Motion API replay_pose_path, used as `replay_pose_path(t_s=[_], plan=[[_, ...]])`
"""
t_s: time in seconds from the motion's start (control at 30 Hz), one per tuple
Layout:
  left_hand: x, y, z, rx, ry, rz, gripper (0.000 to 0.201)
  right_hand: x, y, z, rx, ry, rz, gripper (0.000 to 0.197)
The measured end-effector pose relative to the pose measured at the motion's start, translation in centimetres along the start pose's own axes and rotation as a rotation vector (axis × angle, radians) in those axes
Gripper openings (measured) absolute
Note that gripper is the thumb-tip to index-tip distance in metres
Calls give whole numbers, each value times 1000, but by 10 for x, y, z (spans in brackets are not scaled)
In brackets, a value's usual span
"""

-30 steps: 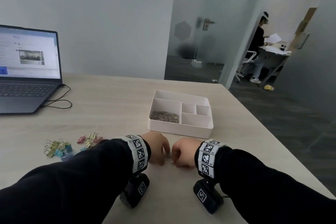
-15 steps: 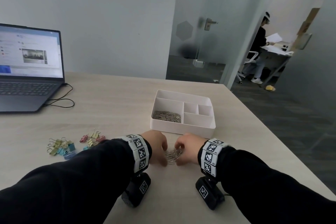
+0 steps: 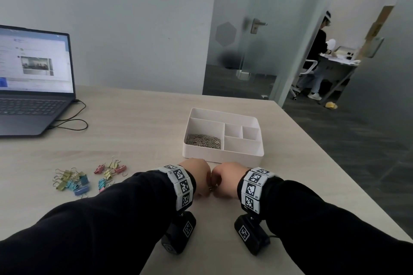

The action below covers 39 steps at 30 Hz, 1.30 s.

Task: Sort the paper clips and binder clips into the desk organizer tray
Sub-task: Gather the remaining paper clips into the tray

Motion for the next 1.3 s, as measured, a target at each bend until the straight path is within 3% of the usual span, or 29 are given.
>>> replay_pose_path(t_s=[0.27, 0.43, 0.7, 0.8, 1.0, 1.1, 1.3], plan=[[3, 3, -4, 30, -13, 94, 13, -1, 0, -2, 60, 39, -59, 12], [12, 5, -6, 35, -31, 218, 22, -3, 1, -5, 75, 71, -137, 14], [41, 11, -14, 52, -105, 549, 4, -20, 7, -12, 54, 147, -401, 14], [54, 1, -19, -11, -147, 719, 5, -26, -3, -15, 18, 188, -617, 15], [71, -40, -44, -299, -223, 913, 8, -30, -43, -45, -236, 211, -807, 9], [68, -58, -57, -409, -261, 893, 9, -26, -56, -67, -366, 250, -774, 6], [57, -57, -61, -405, -256, 707, 20, -22, -55, -77, -363, 282, -698, 11]])
Point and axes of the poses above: each hand's wrist, its own z-axis away from the middle knuckle, its own y-axis out of the palm, x = y × z, the point moved 1 cm from there along -z, towards the middle knuckle, and after that the axes turned 11 degrees about -x, right-handed, at the moved point
